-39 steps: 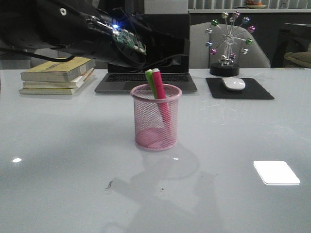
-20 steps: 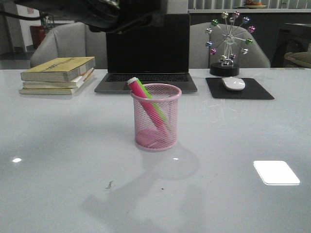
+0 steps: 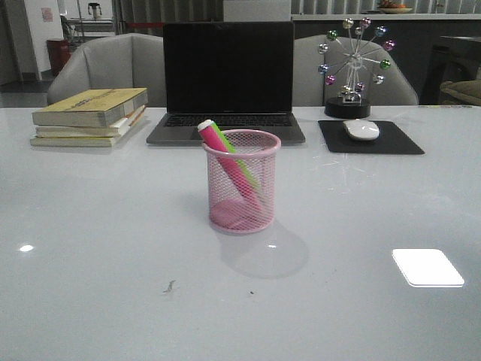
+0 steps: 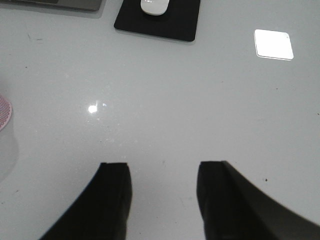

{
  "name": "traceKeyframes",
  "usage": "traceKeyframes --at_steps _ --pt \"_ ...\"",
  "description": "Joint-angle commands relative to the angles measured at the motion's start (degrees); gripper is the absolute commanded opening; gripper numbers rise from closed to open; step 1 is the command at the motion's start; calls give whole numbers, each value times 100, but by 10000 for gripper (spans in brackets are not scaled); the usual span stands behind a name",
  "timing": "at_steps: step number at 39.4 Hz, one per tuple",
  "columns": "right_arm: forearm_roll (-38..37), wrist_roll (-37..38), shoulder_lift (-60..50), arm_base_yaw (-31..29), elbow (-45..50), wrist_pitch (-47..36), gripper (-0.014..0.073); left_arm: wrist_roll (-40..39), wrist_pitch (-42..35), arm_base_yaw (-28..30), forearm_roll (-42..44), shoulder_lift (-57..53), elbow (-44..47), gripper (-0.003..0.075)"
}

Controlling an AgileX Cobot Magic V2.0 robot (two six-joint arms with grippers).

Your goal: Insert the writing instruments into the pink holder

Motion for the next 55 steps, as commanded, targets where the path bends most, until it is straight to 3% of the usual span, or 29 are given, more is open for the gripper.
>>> traceKeyframes --at_steps 1,15,34,48,55 --pt "-68 -53 -76 -48 -161 -374 423 -10 275 267 141 -506 -174 466" --pt "-216 -53 -76 -48 -161 -334 423 -10 1682 992 615 -1586 -89 435" --pt "-227 -53 -76 -48 -161 -195 423 -10 1636 1126 615 -2861 1508 435" --pt "-227 -53 -76 -48 -161 -135 421 -10 1509 1126 615 -2903 1584 435" --pt "-227 -53 -76 -48 -161 -108 320 -10 1509 1126 615 -2869 1594 435"
